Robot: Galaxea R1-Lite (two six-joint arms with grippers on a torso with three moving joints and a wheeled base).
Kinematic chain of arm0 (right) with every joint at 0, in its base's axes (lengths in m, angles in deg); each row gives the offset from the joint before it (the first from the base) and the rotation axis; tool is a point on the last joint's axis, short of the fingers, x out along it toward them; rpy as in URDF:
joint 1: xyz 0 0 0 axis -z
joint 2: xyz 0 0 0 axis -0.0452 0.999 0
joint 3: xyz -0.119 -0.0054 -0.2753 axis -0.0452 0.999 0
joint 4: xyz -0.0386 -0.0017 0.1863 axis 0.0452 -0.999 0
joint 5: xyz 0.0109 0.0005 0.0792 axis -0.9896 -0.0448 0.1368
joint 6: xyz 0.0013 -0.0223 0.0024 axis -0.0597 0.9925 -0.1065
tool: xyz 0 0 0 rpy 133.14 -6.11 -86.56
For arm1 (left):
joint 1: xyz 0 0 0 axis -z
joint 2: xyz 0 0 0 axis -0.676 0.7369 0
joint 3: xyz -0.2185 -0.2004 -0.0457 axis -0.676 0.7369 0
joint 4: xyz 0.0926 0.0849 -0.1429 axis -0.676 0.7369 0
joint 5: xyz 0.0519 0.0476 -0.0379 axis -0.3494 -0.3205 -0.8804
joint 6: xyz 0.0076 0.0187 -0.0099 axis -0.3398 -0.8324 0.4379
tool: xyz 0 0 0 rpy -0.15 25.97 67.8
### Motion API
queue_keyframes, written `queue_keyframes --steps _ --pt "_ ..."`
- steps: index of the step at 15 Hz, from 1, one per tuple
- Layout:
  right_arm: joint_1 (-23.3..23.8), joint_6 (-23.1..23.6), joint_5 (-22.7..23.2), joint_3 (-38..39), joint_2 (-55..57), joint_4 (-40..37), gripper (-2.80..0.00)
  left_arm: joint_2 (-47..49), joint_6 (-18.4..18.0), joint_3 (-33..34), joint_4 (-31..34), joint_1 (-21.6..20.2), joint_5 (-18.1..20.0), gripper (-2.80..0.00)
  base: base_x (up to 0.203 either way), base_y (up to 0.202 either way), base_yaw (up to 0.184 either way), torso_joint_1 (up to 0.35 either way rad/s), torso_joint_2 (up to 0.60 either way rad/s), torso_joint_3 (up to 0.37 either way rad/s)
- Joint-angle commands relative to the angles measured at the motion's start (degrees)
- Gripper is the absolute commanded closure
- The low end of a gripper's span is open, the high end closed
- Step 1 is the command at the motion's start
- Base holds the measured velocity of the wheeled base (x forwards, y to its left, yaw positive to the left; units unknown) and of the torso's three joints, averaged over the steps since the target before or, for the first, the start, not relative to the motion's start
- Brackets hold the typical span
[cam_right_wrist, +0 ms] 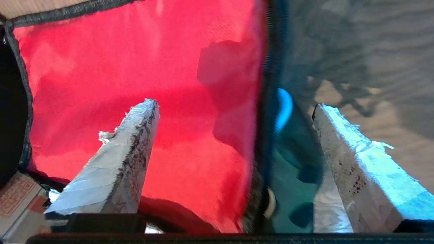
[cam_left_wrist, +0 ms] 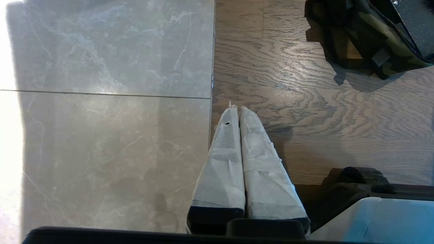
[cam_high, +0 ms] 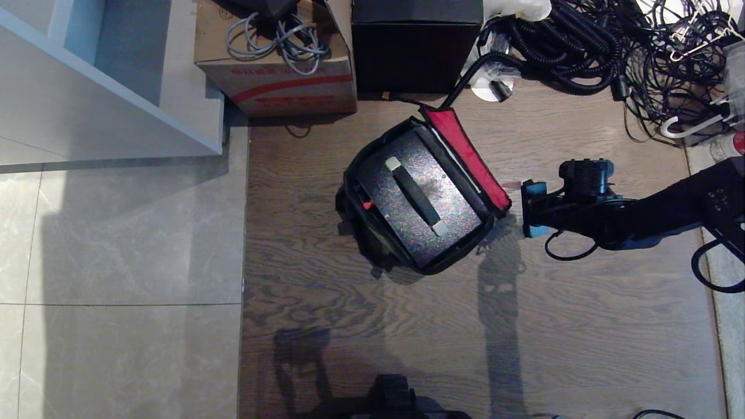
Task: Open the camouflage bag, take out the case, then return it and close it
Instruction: Close the top of the storage box
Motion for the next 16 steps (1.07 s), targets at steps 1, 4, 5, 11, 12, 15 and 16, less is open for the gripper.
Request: queue_keyframes --steps 1,4,5,11,12,15,16 --pt "0.0 -0.6 0.2 -2.3 2.9 0.2 -2.8 0.0 0.0 0.0 0.0 0.0 0.0 0.0 0.0 0.0 0.0 0.0 0.0 0.0" --pt "0.1 -0.8 0.1 -5.1 5.6 0.0 -2.8 0.0 0.0 0.0 0.0 0.0 0.0 0.0 0.0 0.0 0.0 0.0 0.0 0.0" --pt "0.1 -1.1 0.0 -5.7 6.0 0.1 0.0 0.0 0.0 0.0 0.0 0.0 0.0 0.0 0.0 0.0 0.0 0.0 0.0 0.0" --pt "0.1 -1.0 0.0 -6.0 6.2 0.7 0.0 -0.1 0.0 0.0 0.0 0.0 0.0 0.0 0.0 0.0 0.0 0.0 0.0 0.0" --pt "0.1 -0.9 -0.1 -5.9 5.8 0.7 0.0 0.0 0.0 0.0 0.0 0.0 0.0 0.0 0.0 0.0 0.0 0.0 0.0 0.0" --pt "0.1 -0.4 -1.3 -4.9 3.0 0.4 0.0 -0.1 0.0 0.0 0.0 0.0 0.0 0.0 0.0 0.0 0.0 0.0 0.0 0.0" --pt "0.1 0.1 -1.9 -4.0 1.5 0.1 0.0 -0.1 0.0 0.0 0.0 0.0 0.0 0.0 0.0 0.0 0.0 0.0 0.0 0.0"
